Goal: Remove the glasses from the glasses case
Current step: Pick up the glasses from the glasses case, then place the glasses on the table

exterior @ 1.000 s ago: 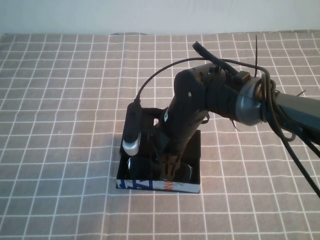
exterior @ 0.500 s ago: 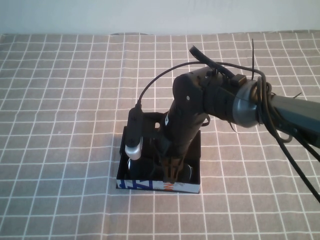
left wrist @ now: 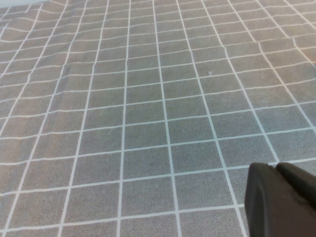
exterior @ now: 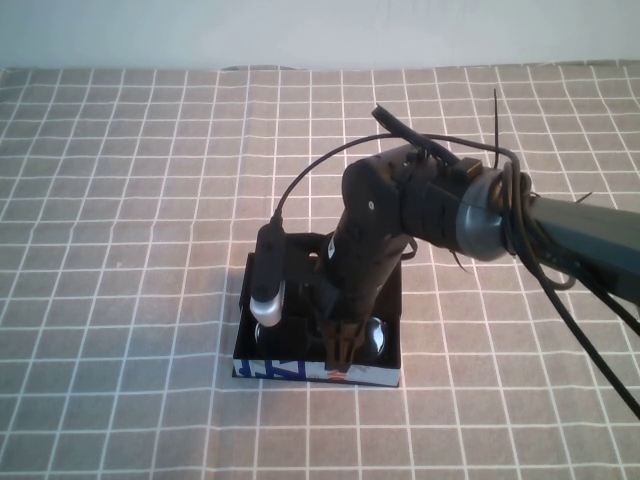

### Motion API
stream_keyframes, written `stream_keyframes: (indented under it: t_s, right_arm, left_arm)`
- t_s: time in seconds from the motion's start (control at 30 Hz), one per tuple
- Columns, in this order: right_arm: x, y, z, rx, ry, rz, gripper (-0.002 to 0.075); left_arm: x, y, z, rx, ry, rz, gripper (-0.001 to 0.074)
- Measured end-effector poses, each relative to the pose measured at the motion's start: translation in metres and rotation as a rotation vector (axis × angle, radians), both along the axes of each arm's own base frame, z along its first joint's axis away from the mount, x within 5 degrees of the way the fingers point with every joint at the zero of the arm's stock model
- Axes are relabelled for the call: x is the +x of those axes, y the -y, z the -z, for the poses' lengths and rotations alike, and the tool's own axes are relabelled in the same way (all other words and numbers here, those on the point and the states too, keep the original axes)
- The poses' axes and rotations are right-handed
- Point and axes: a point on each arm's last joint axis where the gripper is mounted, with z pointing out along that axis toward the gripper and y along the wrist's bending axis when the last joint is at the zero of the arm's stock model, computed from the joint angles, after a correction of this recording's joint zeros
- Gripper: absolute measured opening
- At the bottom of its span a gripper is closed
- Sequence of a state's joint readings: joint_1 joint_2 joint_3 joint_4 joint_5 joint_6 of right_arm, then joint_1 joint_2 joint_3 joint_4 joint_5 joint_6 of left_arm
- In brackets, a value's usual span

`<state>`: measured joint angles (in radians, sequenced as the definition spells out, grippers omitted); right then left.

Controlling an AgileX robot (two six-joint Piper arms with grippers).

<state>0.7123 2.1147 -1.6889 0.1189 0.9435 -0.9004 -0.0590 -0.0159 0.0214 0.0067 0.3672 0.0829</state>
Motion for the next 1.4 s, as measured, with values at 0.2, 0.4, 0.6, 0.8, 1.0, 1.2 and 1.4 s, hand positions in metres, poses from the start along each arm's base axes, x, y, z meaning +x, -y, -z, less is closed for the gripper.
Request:
stream_keyframes:
  t_s: [0.2,0.4,0.6,0.8,1.0,1.2,1.4]
  right_arm:
    - [0.001,0.0,0.001,0.001,0.002,0.001,0.0227]
    - [0.001,-0.001,-0.003,0.017,0.004,0.024,0.0055]
    - [-0.001,0.006,-0.042,0.105,0.039,0.262,0.0055]
    - [-0.018,0.048,-0.085,0.191,-0.013,0.711,0.0055]
    - [-0.038,0.11,-0.071,0.203,-0.148,1.175,0.0055]
    - [-0.041,0.142,-0.028,0.165,-0.265,1.376,0.0054]
    - [-0.033,0.152,0.003,0.184,-0.304,1.457,0.0057]
  left_arm:
    - [0.0,0.0,0.0,0.0,0.0,0.0,-0.0004]
    - [0.0,0.0,0.0,0.0,0.0,0.0,-0.0004]
    - [0.0,0.0,0.0,0.0,0.0,0.0,-0.0004]
    - [0.0,0.0,0.0,0.0,0.0,0.0,-0.0004]
    - [0.0,0.0,0.0,0.0,0.0,0.0,-0.0005]
    - [0.0,0.0,0.0,0.0,0.0,0.0,-0.0004]
    - [0.0,0.0,0.0,0.0,0.0,0.0,-0.0004]
